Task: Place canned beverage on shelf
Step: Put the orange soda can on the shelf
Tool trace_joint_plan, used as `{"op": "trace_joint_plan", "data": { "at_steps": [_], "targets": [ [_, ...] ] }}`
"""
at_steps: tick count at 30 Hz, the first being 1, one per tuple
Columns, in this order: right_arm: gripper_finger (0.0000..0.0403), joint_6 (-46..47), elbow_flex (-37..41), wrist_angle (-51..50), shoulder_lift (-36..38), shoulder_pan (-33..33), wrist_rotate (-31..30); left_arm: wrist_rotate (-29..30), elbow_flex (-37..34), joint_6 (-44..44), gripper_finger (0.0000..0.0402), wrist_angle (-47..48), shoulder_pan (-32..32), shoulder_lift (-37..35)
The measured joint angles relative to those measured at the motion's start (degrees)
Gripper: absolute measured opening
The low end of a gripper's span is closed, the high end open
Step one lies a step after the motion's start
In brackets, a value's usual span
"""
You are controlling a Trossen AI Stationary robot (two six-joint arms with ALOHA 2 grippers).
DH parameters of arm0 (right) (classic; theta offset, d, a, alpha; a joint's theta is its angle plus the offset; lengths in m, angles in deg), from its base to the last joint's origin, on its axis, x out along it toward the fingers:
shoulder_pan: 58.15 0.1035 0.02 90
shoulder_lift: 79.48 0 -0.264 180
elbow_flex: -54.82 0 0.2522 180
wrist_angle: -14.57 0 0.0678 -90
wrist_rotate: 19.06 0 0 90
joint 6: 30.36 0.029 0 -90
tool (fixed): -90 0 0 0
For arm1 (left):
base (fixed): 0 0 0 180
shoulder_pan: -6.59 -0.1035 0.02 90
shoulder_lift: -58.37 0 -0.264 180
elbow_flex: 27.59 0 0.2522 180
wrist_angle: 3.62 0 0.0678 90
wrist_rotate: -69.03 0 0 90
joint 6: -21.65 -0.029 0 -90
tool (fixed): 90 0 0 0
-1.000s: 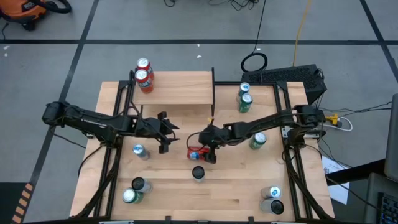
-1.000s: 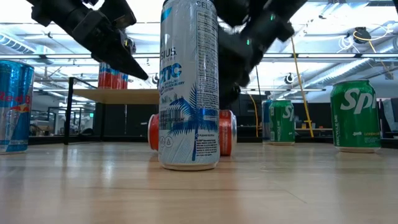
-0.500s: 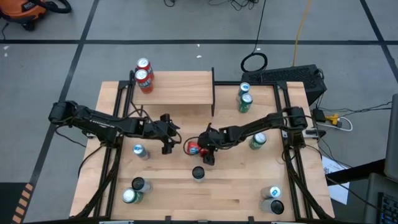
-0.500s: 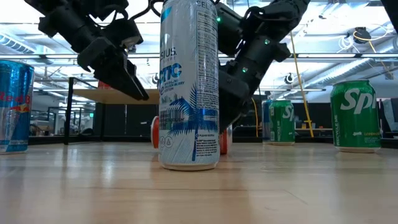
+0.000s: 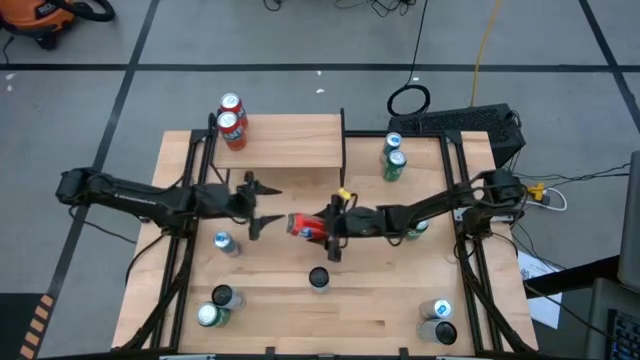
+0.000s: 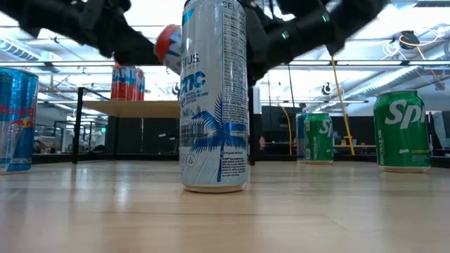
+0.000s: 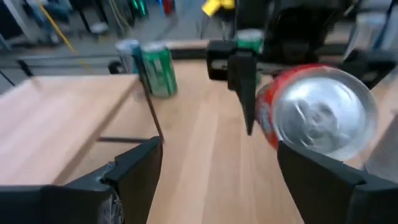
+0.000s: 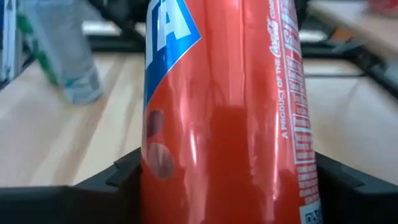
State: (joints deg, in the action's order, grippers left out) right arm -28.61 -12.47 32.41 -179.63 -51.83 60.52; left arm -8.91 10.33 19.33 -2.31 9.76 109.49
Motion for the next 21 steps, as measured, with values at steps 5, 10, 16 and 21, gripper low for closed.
{"op": "trace_joint_plan", "data": {
  "at_steps": [5,10,16,21],
  "targets": [
    [0.0278,-0.6,8.5,22.2,-0.1,-3.2,-0.8,-1.8,-8.6,-1.2,0.0312,-15.1,-0.3,-6.9],
    [0.0280,-4.7,10.6,33.0,0.1,-4.7,1.4,-3.5,-11.6,-1.6,0.0312,-26.3,-1.1,-5.9],
    [0.0281,-8.1,8.5,32.9,-0.2,-5.0,4.7,-8.9,-11.6,-1.5,0.0312,-36.7,-2.8,1.2],
    [0.0282,-8.5,8.2,32.6,-0.3,-5.2,4.7,-10.0,-11.3,-3.0,0.0312,-45.4,-3.2,8.3]
  ]
}}
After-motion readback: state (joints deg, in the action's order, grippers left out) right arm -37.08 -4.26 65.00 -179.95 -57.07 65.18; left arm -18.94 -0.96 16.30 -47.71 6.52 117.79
